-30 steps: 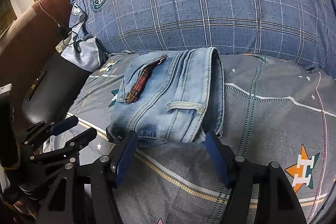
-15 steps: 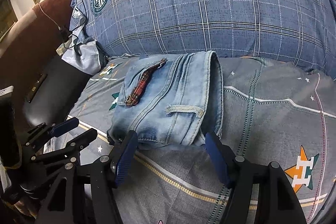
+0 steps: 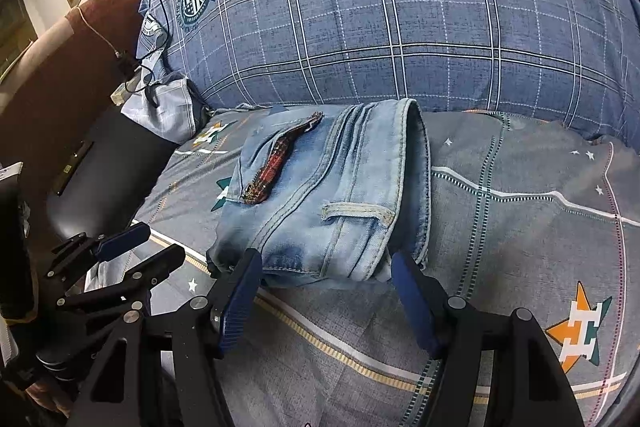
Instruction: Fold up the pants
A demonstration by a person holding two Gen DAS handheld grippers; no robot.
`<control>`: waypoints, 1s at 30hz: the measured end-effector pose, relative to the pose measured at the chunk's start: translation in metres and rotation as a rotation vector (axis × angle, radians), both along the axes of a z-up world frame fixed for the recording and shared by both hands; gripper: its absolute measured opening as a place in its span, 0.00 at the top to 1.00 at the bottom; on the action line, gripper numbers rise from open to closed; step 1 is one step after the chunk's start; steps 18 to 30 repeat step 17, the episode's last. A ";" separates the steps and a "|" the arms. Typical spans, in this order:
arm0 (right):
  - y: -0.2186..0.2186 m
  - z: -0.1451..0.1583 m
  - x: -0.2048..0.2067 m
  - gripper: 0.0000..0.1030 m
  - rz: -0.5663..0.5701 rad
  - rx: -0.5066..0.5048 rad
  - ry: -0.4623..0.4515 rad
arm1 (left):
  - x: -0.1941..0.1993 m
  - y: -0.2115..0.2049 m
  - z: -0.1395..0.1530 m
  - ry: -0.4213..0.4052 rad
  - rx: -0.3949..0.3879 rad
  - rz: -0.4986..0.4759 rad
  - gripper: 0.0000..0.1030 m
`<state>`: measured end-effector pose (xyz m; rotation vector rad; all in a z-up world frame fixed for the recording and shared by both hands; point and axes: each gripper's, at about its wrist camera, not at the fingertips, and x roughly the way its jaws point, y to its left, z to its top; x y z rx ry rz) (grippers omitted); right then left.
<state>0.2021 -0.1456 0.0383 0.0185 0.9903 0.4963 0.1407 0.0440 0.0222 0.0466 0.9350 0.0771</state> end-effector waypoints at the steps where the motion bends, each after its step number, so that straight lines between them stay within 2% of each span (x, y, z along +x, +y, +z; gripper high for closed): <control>1: 0.000 -0.001 0.000 0.36 0.000 0.002 0.001 | 0.000 0.000 0.000 0.000 0.001 0.001 0.53; 30: -0.004 -0.005 0.006 0.36 -0.021 0.025 -0.017 | 0.007 0.005 -0.010 -0.016 -0.015 0.000 0.53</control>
